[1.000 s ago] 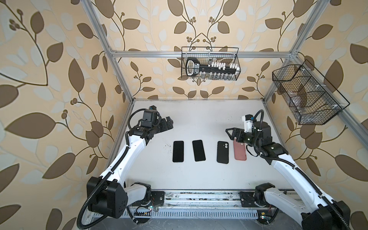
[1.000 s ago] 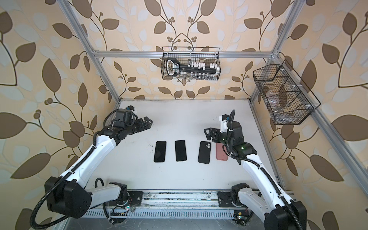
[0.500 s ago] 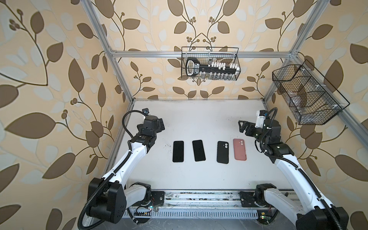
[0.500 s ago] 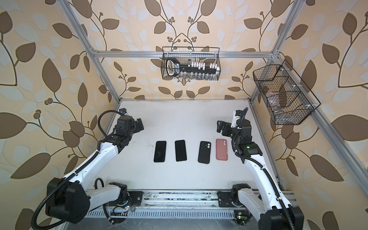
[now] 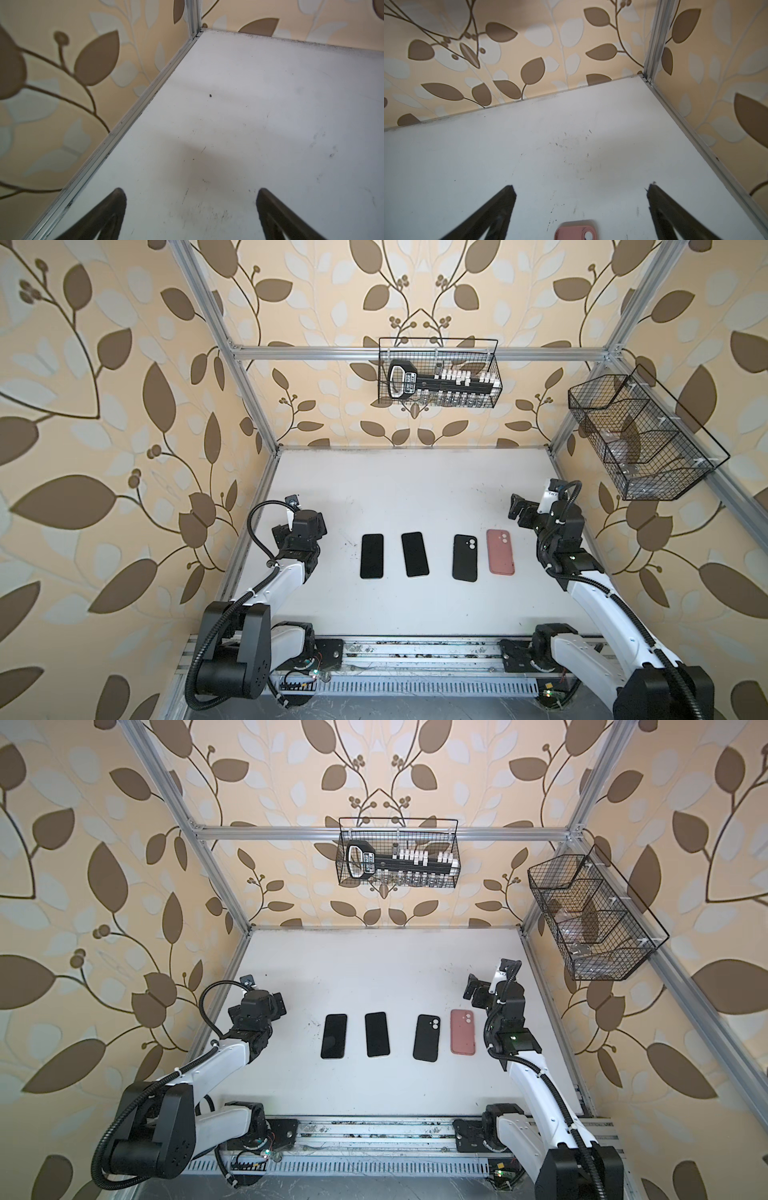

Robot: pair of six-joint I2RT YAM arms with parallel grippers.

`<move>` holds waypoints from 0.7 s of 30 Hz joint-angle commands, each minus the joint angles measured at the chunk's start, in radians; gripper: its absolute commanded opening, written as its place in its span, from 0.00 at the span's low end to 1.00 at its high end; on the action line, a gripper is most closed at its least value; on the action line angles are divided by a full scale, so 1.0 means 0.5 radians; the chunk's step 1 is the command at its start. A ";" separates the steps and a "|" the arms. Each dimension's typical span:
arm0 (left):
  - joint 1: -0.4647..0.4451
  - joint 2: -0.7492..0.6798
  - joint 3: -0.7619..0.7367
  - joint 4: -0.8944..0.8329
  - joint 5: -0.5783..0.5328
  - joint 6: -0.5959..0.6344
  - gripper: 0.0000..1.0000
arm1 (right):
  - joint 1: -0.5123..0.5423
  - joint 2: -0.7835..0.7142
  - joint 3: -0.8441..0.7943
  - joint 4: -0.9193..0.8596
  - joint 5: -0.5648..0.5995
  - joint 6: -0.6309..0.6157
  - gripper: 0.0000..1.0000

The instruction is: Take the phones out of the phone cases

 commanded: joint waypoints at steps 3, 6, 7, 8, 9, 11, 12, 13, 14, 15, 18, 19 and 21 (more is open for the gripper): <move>0.013 0.116 -0.115 0.508 0.114 0.131 0.99 | -0.034 0.098 -0.264 0.481 -0.011 -0.281 1.00; 0.012 0.184 -0.143 0.621 0.227 0.177 0.99 | -0.075 0.157 -0.449 0.840 -0.033 -0.265 1.00; 0.012 0.179 -0.133 0.590 0.255 0.164 0.99 | -0.088 0.192 -0.500 0.949 -0.056 -0.278 1.00; 0.011 0.202 -0.137 0.631 0.263 0.154 0.99 | -0.093 0.229 -0.532 1.013 -0.058 -0.259 1.00; 0.013 0.236 -0.140 0.672 0.267 0.151 0.99 | -0.099 0.267 -0.535 1.015 -0.063 -0.247 1.00; 0.013 0.340 -0.138 0.778 0.292 0.151 0.99 | -0.101 0.356 -0.532 1.042 -0.129 -0.264 1.00; 0.015 0.390 -0.137 0.830 0.298 0.149 0.99 | -0.103 0.394 -0.549 1.096 -0.159 -0.254 1.00; 0.016 0.441 -0.120 0.844 0.308 0.150 0.99 | -0.102 0.447 -0.581 1.193 -0.190 -0.239 1.00; 0.016 0.493 -0.096 0.829 0.317 0.157 0.99 | -0.102 0.490 -0.597 1.265 -0.234 -0.260 1.00; 0.016 0.519 -0.087 0.834 0.308 0.158 0.99 | -0.101 0.495 -0.592 1.252 -0.254 -0.272 1.00; 0.019 0.507 -0.114 0.859 0.305 0.143 0.99 | -0.102 0.522 -0.655 1.393 -0.195 -0.254 1.00; 0.019 0.523 -0.109 0.860 0.288 0.134 0.99 | -0.101 0.540 -0.702 1.494 -0.190 -0.257 1.00; 0.032 0.560 -0.086 0.854 0.301 0.130 0.99 | -0.097 0.656 -0.801 1.769 -0.222 -0.266 1.00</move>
